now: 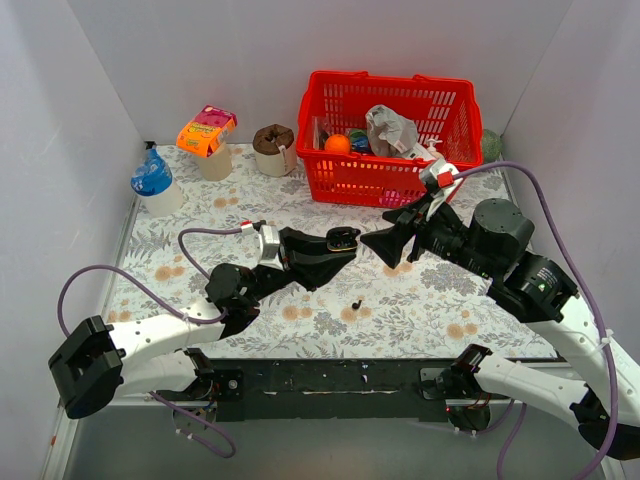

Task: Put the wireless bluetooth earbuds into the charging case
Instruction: Adjust the earbud with the charging case.

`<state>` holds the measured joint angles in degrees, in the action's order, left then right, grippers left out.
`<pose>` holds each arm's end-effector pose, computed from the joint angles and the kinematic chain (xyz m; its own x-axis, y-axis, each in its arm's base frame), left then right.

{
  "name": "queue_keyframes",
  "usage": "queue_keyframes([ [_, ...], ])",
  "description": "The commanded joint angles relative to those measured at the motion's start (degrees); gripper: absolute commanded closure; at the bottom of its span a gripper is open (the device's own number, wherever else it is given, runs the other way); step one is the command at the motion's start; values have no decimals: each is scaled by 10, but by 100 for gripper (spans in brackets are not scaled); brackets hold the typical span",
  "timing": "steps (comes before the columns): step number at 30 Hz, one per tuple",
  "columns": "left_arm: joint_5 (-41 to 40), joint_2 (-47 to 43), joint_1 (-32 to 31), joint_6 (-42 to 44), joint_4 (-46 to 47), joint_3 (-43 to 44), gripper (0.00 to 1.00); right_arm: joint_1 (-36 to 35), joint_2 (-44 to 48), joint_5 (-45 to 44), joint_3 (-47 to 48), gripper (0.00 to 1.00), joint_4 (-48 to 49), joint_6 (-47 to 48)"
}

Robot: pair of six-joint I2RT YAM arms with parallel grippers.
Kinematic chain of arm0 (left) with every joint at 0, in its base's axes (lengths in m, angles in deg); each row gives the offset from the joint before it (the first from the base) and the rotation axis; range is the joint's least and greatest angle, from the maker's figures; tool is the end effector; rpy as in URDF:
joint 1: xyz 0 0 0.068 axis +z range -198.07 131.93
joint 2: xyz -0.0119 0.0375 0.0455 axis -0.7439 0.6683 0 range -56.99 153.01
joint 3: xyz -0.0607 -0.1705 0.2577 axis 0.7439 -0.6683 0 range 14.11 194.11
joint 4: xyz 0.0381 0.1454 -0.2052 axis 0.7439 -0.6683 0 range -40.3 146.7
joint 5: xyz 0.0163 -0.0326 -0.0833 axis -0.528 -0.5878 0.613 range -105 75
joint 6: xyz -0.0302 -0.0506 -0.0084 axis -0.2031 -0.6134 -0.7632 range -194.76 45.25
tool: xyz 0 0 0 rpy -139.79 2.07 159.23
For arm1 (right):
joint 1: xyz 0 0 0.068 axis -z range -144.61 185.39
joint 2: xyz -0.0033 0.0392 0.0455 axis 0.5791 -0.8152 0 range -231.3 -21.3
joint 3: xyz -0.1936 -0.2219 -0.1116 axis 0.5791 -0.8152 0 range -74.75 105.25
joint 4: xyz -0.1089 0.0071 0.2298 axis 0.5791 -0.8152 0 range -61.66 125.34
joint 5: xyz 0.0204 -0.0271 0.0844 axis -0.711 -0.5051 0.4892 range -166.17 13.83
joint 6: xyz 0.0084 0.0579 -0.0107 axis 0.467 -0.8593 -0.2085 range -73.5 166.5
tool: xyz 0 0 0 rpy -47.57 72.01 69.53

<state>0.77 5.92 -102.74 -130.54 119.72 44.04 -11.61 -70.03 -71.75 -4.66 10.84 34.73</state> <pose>0.1130 -0.1800 0.3661 -0.5991 -0.5310 -0.5993 0.7573 -0.1328 -0.6394 0.0889 0.1003 0.4804 -0.1962 0.0881 -0.9766 -0.7576 0.6187 0.2080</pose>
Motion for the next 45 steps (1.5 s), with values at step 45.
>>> queue_keyframes([
  [45, 28, -32, -3, -6, -10, 9, 100, -3, 8, -40, 16, 16, 34, -52],
])
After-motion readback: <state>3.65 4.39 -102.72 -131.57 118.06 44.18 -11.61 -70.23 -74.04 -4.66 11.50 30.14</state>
